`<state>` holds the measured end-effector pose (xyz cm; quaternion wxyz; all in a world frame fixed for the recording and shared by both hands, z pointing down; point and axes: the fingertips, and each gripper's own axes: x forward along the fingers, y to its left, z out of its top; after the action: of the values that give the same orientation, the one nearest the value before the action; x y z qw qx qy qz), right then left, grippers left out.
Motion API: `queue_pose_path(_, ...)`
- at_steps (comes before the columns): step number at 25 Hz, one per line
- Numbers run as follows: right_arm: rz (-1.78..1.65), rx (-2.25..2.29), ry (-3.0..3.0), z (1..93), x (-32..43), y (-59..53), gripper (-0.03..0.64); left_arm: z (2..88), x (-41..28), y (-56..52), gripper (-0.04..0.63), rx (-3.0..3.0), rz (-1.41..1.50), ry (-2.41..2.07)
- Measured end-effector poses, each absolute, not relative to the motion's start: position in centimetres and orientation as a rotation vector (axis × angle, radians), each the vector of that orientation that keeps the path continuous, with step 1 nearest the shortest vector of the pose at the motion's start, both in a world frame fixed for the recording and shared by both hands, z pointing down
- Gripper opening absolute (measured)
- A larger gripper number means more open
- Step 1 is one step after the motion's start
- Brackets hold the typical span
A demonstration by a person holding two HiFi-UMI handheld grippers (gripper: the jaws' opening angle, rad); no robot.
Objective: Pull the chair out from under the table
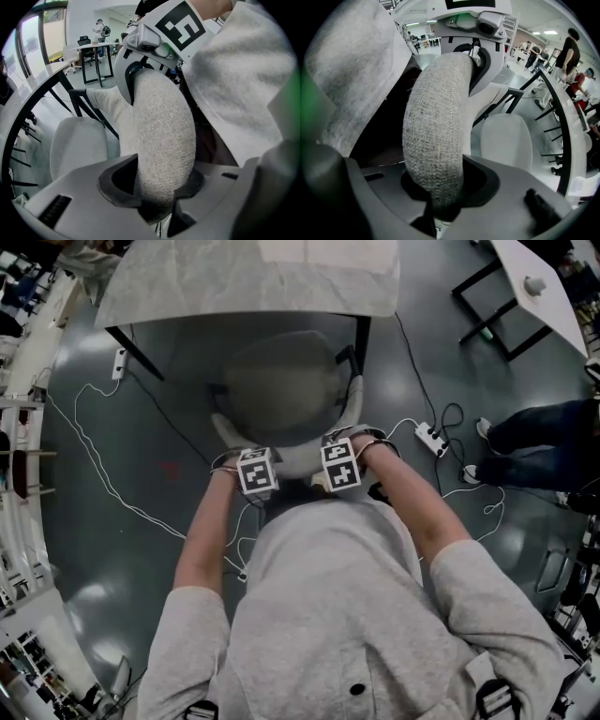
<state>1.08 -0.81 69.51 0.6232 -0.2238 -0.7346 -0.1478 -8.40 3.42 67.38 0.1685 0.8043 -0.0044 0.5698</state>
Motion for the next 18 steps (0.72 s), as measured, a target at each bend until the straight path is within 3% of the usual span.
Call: queue_pose_path(18,-0.314,-0.501,-1.685,69.5,1.8,2.9,0.100,67.3,-7.8,6.9,0.158,2.288,1.638,0.015)
